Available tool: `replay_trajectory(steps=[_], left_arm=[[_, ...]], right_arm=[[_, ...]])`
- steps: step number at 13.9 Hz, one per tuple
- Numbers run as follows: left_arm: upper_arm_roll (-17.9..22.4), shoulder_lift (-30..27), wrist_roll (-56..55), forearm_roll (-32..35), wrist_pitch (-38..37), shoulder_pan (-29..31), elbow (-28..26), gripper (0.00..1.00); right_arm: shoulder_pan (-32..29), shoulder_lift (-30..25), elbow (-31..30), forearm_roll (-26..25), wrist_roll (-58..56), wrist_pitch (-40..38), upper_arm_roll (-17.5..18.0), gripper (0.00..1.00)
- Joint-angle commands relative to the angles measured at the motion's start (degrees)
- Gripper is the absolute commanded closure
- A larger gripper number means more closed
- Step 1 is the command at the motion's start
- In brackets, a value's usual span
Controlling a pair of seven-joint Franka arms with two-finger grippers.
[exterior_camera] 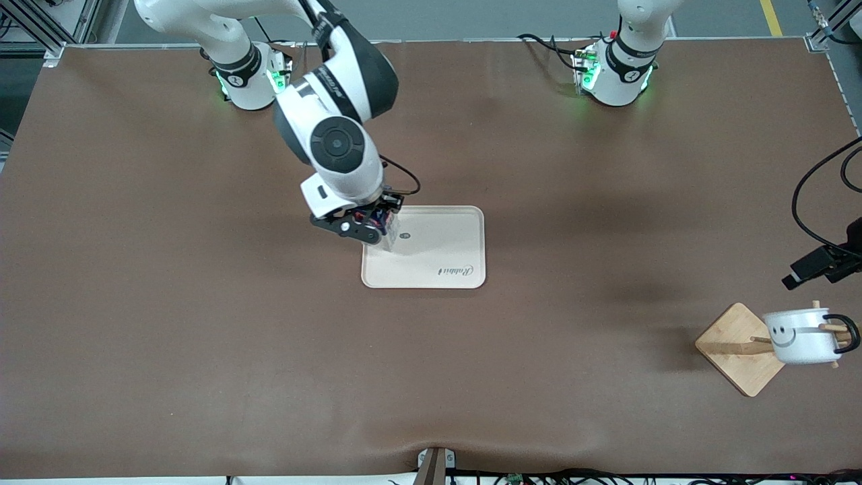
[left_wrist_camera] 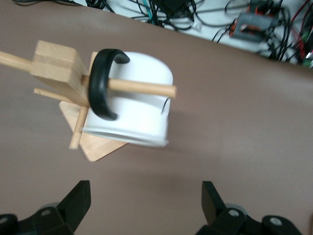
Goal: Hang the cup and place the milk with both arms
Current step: 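Release the mug with the left gripper while the right gripper lifts milk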
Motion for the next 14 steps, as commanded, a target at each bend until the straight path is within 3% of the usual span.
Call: replay_trajectory(steps=[1, 5, 6, 8, 12, 14], left_arm=[[-2.6, -1.2, -1.4, 6.2, -6.4, 0.2, 2.4, 0.0], [-5.2, -1.5, -4.7, 7.2, -18.4, 0.2, 7.8, 0.0], [-6.3, -1.5, -6.2, 7.2, -21.3, 0.2, 8.8, 0.0], [-8.8, -1.7, -9.3, 7.2, -22.8, 0.5, 9.1, 0.0], [-11.1, -3.4, -12.1, 7.2, -25.9, -0.8, 10.8, 0.0], [-9.8, -3.8, -12.3, 7.9, -29.1, -5.2, 12.9, 0.0]], right_arm=[[-5.0, -2.5, 1.2, 0.4, -4.3, -3.7, 0.3, 0.93], [-15.9, -5.0, 0.9, -0.3, -20.2, -8.1, 0.2, 0.93], [-17.7, -5.4, 0.8, -2.7, -23.2, -8.1, 0.2, 0.93], [-19.7, -5.6, 0.7, -8.1, -26.8, -8.1, 0.2, 0.94], [-28.5, -5.8, -1.0, -8.3, -37.5, -8.1, 0.4, 0.94], [-31.9, -6.3, -2.3, -8.3, -42.7, -7.7, 0.3, 0.94]])
